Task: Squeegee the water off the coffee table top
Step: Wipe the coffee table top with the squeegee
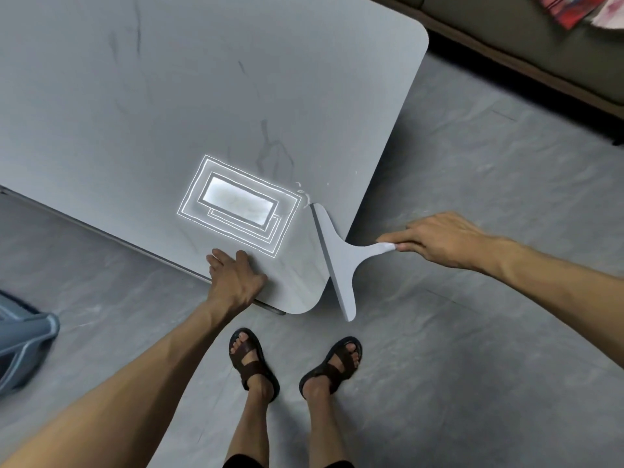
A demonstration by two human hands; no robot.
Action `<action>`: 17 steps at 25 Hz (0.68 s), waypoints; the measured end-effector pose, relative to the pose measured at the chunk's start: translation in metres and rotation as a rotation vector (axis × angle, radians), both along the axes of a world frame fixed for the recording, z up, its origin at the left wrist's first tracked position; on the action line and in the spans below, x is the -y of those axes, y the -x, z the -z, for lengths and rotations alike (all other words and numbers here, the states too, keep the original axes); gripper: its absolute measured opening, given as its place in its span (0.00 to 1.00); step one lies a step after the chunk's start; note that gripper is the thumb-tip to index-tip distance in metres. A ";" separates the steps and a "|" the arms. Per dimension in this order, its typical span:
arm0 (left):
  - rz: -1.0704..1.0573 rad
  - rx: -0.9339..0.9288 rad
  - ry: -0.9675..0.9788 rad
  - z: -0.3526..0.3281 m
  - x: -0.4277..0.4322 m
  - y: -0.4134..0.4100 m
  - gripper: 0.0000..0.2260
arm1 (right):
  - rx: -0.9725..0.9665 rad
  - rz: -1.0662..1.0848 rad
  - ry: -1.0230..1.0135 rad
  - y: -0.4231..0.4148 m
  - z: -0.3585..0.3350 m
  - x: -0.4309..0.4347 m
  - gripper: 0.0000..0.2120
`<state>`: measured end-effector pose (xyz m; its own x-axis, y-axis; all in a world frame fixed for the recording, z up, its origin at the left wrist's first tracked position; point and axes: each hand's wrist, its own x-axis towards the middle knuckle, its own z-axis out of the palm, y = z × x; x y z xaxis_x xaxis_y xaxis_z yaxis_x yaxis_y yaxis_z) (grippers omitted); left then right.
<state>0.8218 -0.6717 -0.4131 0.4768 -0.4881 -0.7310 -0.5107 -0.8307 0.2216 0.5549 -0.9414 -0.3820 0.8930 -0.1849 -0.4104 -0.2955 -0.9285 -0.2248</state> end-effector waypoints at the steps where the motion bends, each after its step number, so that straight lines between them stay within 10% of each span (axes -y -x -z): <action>1: 0.004 0.002 -0.002 0.000 0.000 0.000 0.21 | -0.005 0.019 0.003 0.003 -0.002 0.002 0.28; 17: 0.036 0.139 0.065 0.002 -0.001 0.003 0.15 | -0.144 0.306 0.195 0.053 -0.061 0.018 0.27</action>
<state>0.8185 -0.6711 -0.4150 0.5528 -0.5507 -0.6253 -0.5693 -0.7976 0.1992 0.5016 -0.9591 -0.3210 0.7199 -0.5210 -0.4586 -0.5815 -0.8134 0.0112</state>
